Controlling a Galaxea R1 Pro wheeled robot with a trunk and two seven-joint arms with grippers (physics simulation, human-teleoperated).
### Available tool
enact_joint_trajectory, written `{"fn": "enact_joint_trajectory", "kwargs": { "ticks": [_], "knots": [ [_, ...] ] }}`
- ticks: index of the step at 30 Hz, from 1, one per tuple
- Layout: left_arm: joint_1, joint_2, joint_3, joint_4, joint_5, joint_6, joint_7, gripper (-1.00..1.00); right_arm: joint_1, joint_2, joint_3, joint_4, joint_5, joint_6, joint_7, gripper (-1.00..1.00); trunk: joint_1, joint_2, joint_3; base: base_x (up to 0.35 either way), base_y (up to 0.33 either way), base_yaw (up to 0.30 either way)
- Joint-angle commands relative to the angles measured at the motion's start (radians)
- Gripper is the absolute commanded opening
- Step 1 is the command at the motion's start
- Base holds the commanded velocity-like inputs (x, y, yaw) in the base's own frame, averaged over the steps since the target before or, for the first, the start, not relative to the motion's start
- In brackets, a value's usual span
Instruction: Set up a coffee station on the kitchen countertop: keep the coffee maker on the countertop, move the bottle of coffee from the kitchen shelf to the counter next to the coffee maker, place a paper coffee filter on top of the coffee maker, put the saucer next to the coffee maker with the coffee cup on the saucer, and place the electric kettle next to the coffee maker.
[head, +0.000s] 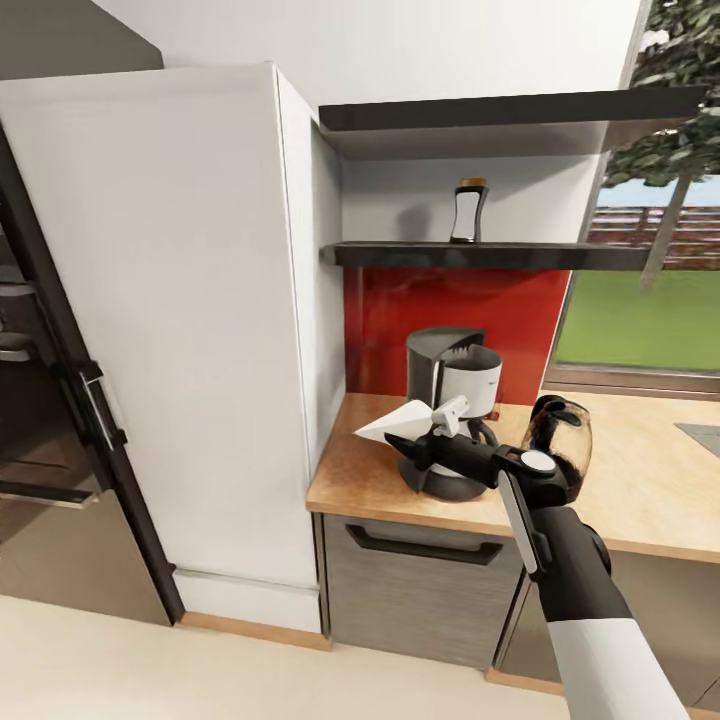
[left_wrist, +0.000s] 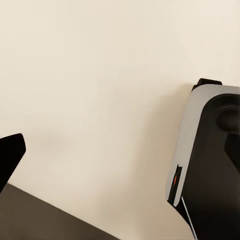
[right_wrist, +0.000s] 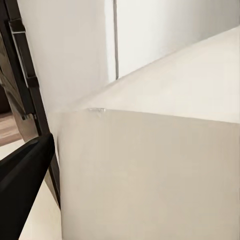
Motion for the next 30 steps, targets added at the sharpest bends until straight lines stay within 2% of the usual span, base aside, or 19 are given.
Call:
{"fn": "enact_joint_trajectory", "kwargs": {
  "ticks": [1,12,22,30],
  "knots": [
    [-0.001,0.0,0.007,0.002,-0.011,-0.004,0.003,1.0,-0.001,0.001,-0.002,-0.001,0.008,0.004,0.006,-1.0,0.0,-0.001,-0.001,0.0,0.13,0.0],
    [-0.001,0.0,0.008,0.001,-0.009,-0.004,0.003,1.0,-0.001,0.001,-0.001,-0.001,0.008,0.004,0.006,-1.0,0.0,-0.001,-0.001,0.0,0.224,0.0],
    [-0.001,0.0,0.008,0.001,-0.009,-0.004,0.003,1.0,-0.001,0.001,-0.001,-0.001,0.008,0.004,0.006,-1.0,0.0,-0.001,-0.001,0.0,0.014,-0.003],
    [-0.001,0.0,0.008,0.001,-0.009,-0.004,0.003,1.0,-0.001,0.001,-0.001,0.0,0.007,0.004,0.006,-1.0,0.0,-0.001,-0.001,0.0,0.0,-0.198]
  ]
}}
